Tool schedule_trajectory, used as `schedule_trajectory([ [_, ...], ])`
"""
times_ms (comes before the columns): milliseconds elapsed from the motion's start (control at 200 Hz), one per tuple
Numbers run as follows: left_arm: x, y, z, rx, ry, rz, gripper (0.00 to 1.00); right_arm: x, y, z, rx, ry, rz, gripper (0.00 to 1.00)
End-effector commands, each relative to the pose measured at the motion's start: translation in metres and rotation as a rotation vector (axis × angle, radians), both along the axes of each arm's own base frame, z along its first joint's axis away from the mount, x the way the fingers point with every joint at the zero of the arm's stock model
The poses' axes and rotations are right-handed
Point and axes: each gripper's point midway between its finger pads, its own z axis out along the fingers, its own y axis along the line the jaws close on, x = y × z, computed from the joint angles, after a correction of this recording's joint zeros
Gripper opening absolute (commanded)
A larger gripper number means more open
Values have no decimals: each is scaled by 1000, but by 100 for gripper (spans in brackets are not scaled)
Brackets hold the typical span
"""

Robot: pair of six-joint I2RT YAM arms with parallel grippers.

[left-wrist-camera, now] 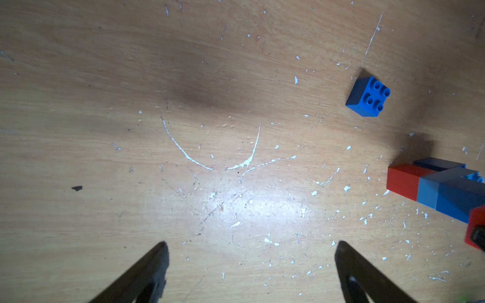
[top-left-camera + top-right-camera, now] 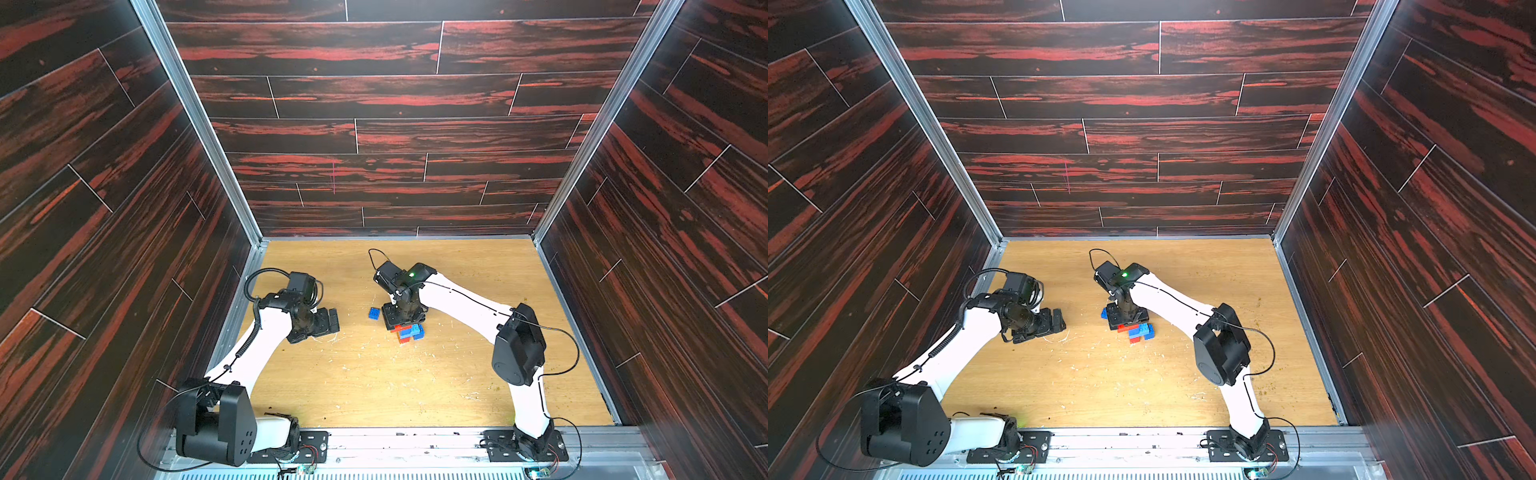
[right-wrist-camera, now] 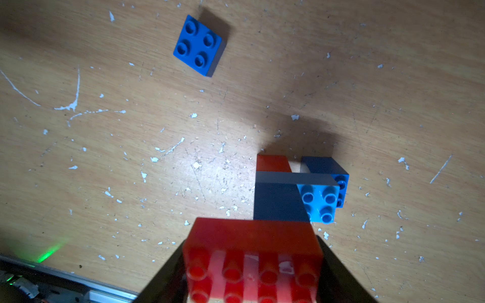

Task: Assemble a giraffe with lego
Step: Assemble the lego brick with the lego brick.

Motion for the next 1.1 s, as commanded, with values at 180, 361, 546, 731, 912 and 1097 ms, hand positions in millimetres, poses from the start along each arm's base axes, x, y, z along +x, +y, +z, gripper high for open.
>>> schedule_trajectory([
  [180,-5,1,-2,5,17,-14,100,-14,-17,-34,-107,114,-3,72],
  [361,-4,2,-1,11,12,-13,100,-1,-9,-12,-48,44,-6,79],
  [546,-4,2,-2,10,16,-12,100,6,-6,7,-20,-10,2,83],
  [731,-4,-2,-3,-6,20,-18,100,1,-6,27,30,-34,23,90],
  [912,-1,-14,-6,26,33,-63,100,-3,-10,46,106,-99,43,97],
  [1097,9,-25,-13,80,57,-75,100,-1,-24,61,144,-204,29,97],
])
